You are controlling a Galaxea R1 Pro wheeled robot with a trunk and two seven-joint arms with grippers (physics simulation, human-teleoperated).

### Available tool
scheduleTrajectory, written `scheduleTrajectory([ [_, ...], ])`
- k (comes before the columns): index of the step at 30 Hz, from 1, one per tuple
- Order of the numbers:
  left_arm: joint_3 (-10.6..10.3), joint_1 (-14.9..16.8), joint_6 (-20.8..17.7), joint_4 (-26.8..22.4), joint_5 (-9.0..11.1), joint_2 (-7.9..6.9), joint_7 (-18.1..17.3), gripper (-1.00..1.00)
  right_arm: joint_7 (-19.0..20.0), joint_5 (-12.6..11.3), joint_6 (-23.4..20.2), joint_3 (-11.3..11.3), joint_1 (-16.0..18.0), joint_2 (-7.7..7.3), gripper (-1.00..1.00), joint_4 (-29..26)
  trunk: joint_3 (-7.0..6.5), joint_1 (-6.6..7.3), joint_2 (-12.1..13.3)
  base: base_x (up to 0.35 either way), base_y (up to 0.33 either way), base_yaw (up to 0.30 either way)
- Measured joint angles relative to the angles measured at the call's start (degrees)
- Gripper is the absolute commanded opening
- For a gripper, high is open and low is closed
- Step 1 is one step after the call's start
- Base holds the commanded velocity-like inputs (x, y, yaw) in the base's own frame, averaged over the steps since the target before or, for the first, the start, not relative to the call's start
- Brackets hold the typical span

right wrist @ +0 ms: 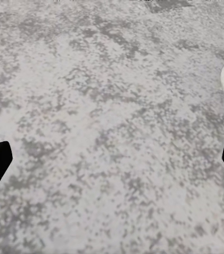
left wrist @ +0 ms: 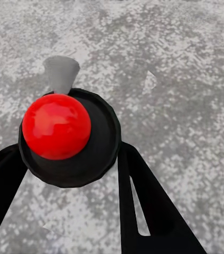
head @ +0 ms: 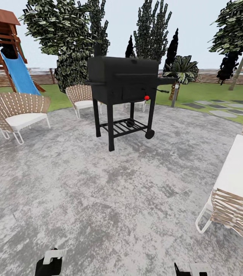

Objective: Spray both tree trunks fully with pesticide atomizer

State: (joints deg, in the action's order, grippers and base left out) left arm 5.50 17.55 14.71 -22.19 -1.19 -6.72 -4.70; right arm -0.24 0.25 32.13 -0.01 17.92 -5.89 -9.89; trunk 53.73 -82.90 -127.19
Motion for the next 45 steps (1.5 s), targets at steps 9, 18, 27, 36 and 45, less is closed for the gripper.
scheduleTrajectory([
  [9, 0.0, 0.0, 0.0, 0.0, 0.0, 0.0, 0.0, -1.0, 0.0, 0.0, 0.0, 0.0, 0.0, 0.08, 1.0, 0.0, -1.62, 1.98, 3.6, 0.0, 0.0, 0.0],
  [18, 0.0, 0.0, 0.0, 0.0, 0.0, 0.0, 0.0, -1.0, 0.0, 0.0, 0.0, 0.0, 0.0, 0.09, 1.0, 0.0, -3.23, 3.95, 7.2, 0.0, 0.0, 0.0],
  [27, -0.1, 0.0, 0.0, 0.0, 0.0, 0.0, 0.0, -1.0, 0.0, 0.0, 0.0, 0.0, 0.0, 0.05, 1.0, 0.0, -3.42, 4.18, 7.6, 0.006, 0.0, 0.0],
  [36, 0.0, 0.0, -0.1, 0.0, 0.1, 0.07, 0.0, -1.0, 0.0, 0.0, 0.0, 0.0, 0.0, 0.05, 1.0, -0.1, -3.42, 4.21, 7.6, 0.245, 0.086, 0.0],
  [45, 0.0, 0.0, 0.0, 0.0, 0.1, 0.17, 0.0, -1.0, 0.0, 0.0, 0.0, -0.1, 0.0, 0.0, 1.0, -0.1, -3.42, 4.21, 7.6, 0.322, 0.118, 0.0],
])
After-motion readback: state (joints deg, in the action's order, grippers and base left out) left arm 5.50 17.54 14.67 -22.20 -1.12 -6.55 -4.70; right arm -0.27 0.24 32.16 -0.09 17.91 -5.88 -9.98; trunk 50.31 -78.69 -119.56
